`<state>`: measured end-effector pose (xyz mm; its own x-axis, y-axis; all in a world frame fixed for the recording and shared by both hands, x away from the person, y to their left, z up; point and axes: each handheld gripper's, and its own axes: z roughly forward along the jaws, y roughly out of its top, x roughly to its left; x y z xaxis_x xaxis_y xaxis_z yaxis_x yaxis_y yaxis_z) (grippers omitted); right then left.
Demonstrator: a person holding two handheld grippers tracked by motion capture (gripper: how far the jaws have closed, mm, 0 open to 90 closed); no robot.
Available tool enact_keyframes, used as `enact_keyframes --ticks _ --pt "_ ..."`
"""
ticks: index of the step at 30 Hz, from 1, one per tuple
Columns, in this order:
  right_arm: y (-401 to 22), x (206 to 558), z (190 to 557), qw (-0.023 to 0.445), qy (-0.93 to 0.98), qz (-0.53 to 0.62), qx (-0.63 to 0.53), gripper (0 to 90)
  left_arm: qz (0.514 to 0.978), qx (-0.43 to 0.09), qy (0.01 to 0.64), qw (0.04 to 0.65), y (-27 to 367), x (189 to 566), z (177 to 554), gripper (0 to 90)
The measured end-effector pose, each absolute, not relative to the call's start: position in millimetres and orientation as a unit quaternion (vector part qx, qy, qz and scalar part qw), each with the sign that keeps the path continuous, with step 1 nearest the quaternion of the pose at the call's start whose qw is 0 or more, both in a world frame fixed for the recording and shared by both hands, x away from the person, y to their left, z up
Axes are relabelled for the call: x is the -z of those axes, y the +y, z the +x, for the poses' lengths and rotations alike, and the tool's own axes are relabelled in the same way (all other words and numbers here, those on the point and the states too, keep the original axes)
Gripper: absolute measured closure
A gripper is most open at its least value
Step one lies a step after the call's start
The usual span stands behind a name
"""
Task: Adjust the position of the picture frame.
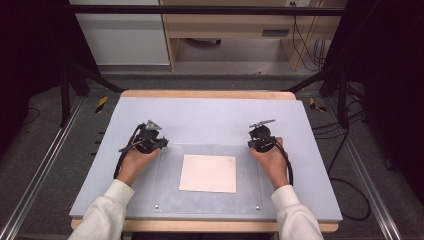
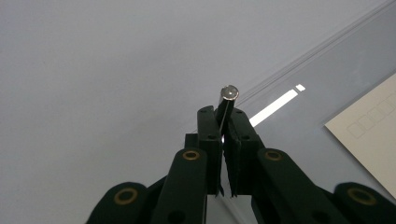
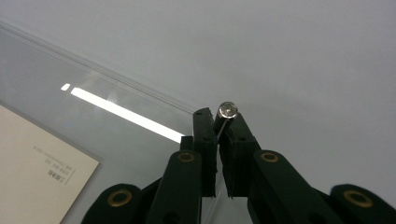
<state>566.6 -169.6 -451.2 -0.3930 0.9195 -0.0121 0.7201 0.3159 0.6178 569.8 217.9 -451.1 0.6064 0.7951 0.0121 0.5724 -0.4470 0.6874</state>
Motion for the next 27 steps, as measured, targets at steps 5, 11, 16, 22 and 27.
enact_keyframes --ticks 5,11,16,22,27 --pt "-170.8 452.3 565.4 0.186 0.786 0.519 -0.28 84.2 0.835 -0.168 0.409 0.327 219.2 450.9 569.2 84.6" --pt "-180.6 444.5 552.2 0.216 0.776 0.502 -0.317 69.2 0.818 -0.222 0.395 0.354 221.3 444.3 555.8 67.8" --pt "-184.4 439.5 539.6 0.253 0.771 0.472 -0.345 67.9 0.792 -0.249 0.399 0.389 225.2 437.5 547.8 48.8" --pt "-178.5 436.8 538.5 0.27 0.766 0.454 -0.367 77.2 0.777 -0.256 0.403 0.41 222.6 437.8 546.2 34.7" --pt "-176.2 439.8 541.3 0.278 0.767 0.46 -0.352 84.2 0.775 -0.243 0.402 0.422 221.3 442.0 545.5 18.8"
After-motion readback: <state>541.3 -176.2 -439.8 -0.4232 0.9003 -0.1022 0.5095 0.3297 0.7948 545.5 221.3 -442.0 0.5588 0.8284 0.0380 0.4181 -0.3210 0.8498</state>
